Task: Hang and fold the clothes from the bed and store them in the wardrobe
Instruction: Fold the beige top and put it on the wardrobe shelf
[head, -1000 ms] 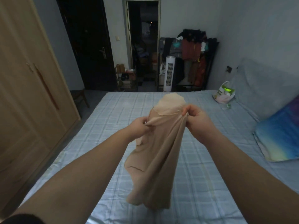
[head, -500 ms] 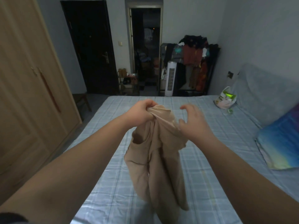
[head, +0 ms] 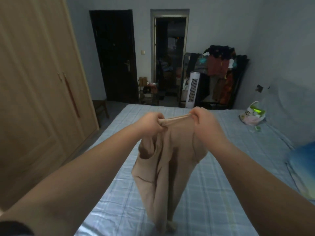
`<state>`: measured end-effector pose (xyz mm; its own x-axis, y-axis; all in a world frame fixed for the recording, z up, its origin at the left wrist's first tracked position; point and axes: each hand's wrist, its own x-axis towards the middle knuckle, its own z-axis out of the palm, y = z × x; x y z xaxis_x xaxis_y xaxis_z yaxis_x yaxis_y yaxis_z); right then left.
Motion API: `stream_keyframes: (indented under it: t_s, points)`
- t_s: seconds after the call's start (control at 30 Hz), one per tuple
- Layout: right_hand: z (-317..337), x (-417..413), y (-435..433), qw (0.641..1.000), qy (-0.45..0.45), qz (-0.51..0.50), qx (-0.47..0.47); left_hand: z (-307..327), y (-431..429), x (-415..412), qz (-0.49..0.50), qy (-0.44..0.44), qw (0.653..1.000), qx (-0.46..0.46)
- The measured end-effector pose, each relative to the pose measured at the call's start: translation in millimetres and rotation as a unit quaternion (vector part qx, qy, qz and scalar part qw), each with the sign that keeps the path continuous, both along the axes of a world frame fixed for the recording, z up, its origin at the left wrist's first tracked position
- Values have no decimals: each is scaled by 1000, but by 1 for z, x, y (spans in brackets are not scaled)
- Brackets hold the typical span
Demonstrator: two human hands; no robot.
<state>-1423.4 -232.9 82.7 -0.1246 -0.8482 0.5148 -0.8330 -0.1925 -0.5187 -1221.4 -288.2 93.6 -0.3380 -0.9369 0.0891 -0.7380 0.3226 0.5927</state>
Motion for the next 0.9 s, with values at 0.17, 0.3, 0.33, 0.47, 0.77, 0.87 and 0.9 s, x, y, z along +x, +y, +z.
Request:
stream_keyframes:
  t_s: [0.17,0.3,0.33,0.47,0.77,0.87,0.9]
  points:
    - [0,1,4,999,20,-32,20,-19,-1,21,-16,52,985,165]
    - [-7,-3,1,993,25,14,111,-51,3,44,-59,107,965,233]
    - [-10,-4,0,989,33,36,142,-55,5,46,-60,108,967,221]
    - [-17,-10,-3,976,87,72,189,-50,10,46,-67,45,985,154]
    - [-6,-1,17,998,15,33,50,-40,7,74,-122,-319,933,110]
    - [2,9,30,999,-29,-3,36,-57,0,103,-104,-245,956,125]
    - [3,11,34,999,-39,-11,34,-63,0,113,-102,-209,964,130]
